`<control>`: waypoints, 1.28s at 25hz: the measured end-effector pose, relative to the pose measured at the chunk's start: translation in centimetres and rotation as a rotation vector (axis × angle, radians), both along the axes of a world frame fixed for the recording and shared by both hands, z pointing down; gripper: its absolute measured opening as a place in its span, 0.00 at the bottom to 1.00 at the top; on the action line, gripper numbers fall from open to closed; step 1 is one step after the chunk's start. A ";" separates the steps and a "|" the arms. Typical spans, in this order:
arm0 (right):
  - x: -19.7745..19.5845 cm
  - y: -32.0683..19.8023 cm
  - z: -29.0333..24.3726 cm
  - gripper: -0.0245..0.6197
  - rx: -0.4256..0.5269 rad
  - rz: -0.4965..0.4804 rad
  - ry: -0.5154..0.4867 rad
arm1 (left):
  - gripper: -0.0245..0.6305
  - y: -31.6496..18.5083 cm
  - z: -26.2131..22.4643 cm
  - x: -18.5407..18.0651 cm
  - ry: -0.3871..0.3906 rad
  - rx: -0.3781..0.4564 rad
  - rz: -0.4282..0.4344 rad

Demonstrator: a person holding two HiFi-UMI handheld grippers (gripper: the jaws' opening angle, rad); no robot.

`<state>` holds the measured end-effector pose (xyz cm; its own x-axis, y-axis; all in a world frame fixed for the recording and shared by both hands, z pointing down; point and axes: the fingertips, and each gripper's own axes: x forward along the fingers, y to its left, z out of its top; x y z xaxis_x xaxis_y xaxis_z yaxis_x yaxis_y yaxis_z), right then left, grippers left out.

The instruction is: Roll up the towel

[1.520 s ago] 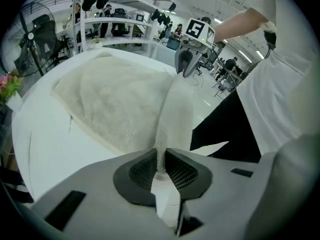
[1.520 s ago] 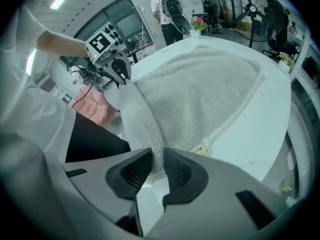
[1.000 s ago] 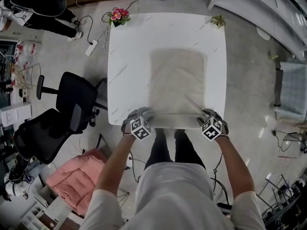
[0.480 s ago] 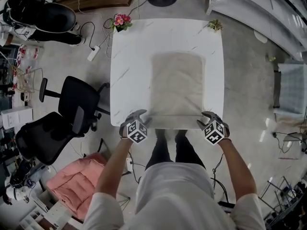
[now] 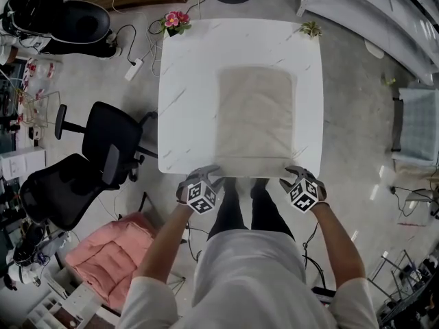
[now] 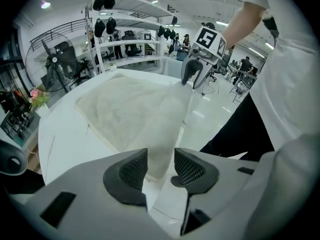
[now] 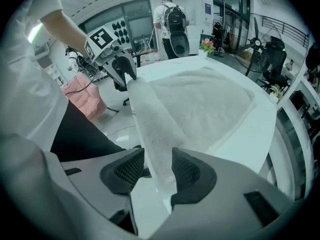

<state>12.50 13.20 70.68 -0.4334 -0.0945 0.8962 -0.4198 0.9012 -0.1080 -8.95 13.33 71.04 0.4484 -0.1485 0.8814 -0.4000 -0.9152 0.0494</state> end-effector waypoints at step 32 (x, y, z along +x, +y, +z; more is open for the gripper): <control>0.2 7.2 2.7 0.13 -0.065 -0.039 0.069 | 0.12 7.8 2.6 -1.5 -0.040 -0.168 0.133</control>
<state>12.69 20.35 73.38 -0.3722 -0.0195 0.9279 -0.3929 0.9091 -0.1385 -10.42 21.16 73.69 0.4189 0.0602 0.9060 -0.2812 -0.9401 0.1925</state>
